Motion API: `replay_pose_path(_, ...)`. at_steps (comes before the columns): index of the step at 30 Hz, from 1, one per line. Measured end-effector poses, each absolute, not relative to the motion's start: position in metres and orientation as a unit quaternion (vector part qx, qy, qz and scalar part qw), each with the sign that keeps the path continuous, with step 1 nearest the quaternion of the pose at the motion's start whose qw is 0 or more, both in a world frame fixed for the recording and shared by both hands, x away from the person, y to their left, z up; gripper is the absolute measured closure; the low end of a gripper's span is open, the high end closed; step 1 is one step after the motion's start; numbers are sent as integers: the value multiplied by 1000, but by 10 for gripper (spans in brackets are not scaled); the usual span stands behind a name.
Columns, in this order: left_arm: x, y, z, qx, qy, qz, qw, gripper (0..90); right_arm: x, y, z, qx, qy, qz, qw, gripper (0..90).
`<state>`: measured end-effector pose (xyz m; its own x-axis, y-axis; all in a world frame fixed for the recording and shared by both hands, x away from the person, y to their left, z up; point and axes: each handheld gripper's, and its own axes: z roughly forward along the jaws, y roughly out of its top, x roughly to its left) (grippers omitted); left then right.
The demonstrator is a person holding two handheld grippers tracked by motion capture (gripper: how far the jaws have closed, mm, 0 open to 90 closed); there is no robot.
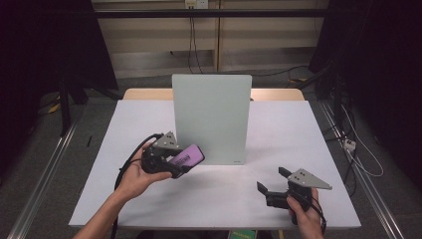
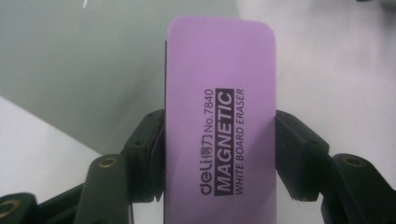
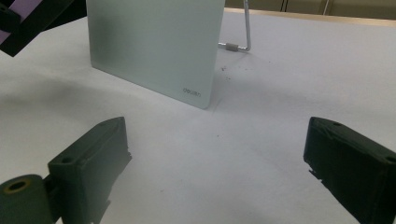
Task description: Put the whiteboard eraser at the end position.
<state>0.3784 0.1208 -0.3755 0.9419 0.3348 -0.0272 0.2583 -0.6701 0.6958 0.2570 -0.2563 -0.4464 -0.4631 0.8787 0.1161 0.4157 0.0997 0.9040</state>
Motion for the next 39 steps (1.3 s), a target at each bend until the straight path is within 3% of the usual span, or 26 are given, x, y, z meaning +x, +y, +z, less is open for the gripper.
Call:
replay_pose_path(16, 371, 95, -387, 936, 119, 6, 331, 408, 255, -259, -447, 463, 699, 489, 240, 64)
replay_pose_path(39, 370, 71, -396, 943, 108, 4, 315, 408, 255, -260, -447, 464, 698, 490, 239, 64)
